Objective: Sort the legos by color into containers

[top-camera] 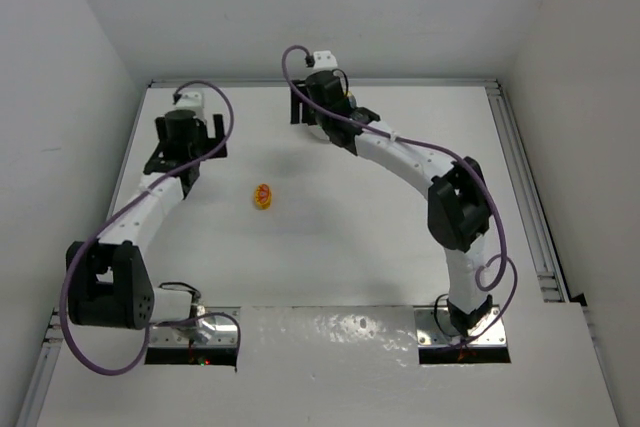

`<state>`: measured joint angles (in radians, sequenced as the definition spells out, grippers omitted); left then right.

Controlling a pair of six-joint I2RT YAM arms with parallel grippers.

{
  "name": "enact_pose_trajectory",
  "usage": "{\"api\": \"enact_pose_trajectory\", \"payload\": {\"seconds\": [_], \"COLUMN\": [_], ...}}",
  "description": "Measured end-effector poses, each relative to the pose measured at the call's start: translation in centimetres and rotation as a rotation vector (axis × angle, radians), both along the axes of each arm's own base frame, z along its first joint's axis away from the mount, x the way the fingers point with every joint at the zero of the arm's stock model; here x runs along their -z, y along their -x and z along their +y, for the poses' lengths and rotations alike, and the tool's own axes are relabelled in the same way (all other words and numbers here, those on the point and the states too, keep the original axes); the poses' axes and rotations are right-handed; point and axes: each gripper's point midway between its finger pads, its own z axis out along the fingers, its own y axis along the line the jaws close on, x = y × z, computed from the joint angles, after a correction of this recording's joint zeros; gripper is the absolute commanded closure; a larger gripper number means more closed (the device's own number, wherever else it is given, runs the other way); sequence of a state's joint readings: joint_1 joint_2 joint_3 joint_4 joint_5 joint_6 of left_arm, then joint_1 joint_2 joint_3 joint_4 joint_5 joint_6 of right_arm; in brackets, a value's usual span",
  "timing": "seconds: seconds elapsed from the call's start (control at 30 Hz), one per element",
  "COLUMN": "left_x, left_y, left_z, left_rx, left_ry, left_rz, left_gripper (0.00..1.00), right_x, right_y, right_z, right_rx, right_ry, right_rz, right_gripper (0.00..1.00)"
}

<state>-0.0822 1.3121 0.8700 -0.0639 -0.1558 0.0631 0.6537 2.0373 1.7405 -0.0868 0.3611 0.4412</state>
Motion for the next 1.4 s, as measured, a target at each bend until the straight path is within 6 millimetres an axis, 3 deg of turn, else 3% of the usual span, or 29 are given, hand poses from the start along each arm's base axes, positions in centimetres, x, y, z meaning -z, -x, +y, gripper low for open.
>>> {"api": "enact_pose_trajectory", "payload": {"seconds": [0.17, 0.27, 0.37, 0.47, 0.7, 1.1, 1.2, 1.33, 1.4], "left_x": [-2.0, -1.7, -0.4, 0.2, -0.2, -1.1, -1.1, -1.2, -1.2], "left_y": [1.7, 3.7, 6.2, 8.6, 9.9, 10.6, 10.7, 10.6, 10.6], "left_z": [8.5, 11.4, 11.7, 11.3, 9.6, 9.6, 9.7, 9.7, 9.7], "left_rx": [-0.348, -0.461, -0.472, -0.472, -0.431, -0.456, -0.458, -0.458, -0.458], "left_ry": [-0.090, -0.153, -0.199, -0.235, -0.290, -0.288, -0.295, -0.297, -0.297], "left_rz": [0.040, 0.082, 0.095, 0.076, -0.021, -0.104, -0.102, -0.107, -0.107], "left_gripper": [0.00, 0.00, 0.00, 0.00, 0.00, 0.00, 0.00, 0.00, 0.00], "right_x": [2.6, 4.3, 5.8, 8.2, 16.3, 18.6, 19.8, 20.6, 20.5], "right_y": [5.7, 9.0, 10.5, 11.3, 13.4, 15.6, 15.8, 15.8, 15.7], "right_z": [5.1, 8.5, 11.9, 13.4, 12.9, 13.4, 13.4, 13.3, 13.3], "right_rx": [-0.121, -0.175, -0.186, -0.166, -0.117, -0.127, -0.127, -0.121, -0.118], "right_ry": [0.006, 0.019, 0.035, 0.070, 0.237, 0.293, 0.300, 0.310, 0.307], "right_rz": [0.114, 0.189, 0.211, 0.245, 0.343, 0.371, 0.389, 0.395, 0.391], "right_gripper": [0.21, 0.22, 0.23, 0.24, 0.24, 0.36, 0.42, 0.63, 0.84]}}
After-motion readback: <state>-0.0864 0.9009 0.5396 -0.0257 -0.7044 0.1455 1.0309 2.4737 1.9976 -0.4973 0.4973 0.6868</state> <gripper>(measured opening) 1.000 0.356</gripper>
